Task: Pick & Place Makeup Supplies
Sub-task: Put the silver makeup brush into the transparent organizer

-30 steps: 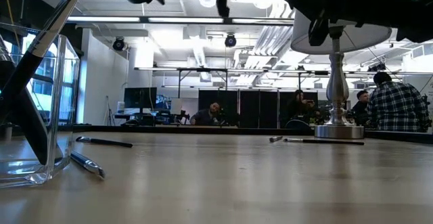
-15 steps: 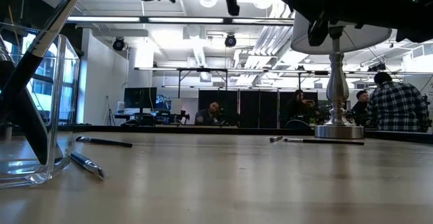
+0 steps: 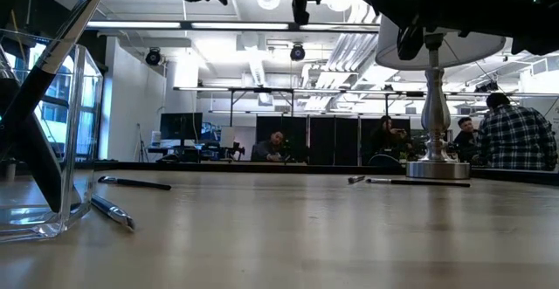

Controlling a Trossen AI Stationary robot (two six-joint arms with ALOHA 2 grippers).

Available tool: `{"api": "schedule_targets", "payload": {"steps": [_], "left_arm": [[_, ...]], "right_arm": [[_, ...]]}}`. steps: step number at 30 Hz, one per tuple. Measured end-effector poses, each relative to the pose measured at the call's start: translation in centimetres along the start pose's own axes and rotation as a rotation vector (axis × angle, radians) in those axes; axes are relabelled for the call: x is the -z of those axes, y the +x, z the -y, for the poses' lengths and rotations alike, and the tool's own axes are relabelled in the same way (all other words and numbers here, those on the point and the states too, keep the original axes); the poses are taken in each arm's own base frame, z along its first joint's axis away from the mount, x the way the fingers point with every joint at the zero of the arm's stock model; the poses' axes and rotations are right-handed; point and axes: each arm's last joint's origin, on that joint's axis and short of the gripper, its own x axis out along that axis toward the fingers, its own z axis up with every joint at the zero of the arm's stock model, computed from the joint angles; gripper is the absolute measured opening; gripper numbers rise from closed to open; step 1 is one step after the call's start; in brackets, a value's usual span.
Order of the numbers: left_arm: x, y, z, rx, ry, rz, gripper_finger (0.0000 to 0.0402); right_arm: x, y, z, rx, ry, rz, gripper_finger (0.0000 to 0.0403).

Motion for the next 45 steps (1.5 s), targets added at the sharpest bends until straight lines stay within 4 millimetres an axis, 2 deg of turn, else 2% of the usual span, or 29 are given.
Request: {"api": "schedule_targets", "payload": {"steps": [7,12,19,28,32,39,42,45], "left_arm": [[0.0,0.0,0.0,0.014,0.001,-0.006,0.0017],[0.1,0.0,0.0,-0.002,0.001,-0.007,0.0029],[0.4,0.0,-0.1,-0.021,0.005,-0.046,0.0014],[1.3,-0.1,-0.5,-0.071,0.015,-0.131,0.0015],[0.7,-0.6,-0.3,-0.059,0.012,-0.174,0.0016],[-1.5,-2.6,2.5,0.024,0.043,-0.256,0.0017],[-2.5,-3.8,4.2,0.104,0.079,-0.3,0.0017],[-3.0,-6.1,6.0,0.154,0.134,-0.361,0.0015]], "right_arm": [[0.0,0.0,0.0,-0.002,0.002,-0.002,0.0011],[0.0,0.0,0.0,-0.002,0.002,-0.004,0.0011],[0.3,0.0,0.1,0.01,-0.005,-0.034,0.0024],[0.7,-0.1,0.1,0.026,0.015,-0.076,0.011],[0.8,-0.1,0.0,-0.013,0.066,-0.097,0.0143],[1.4,-0.2,-0.2,-0.11,0.153,-0.178,0.0168],[1.6,-0.2,-0.2,-0.103,0.194,-0.202,0.0157],[1.8,-0.3,-0.3,-0.095,0.212,-0.223,0.0132]]}}
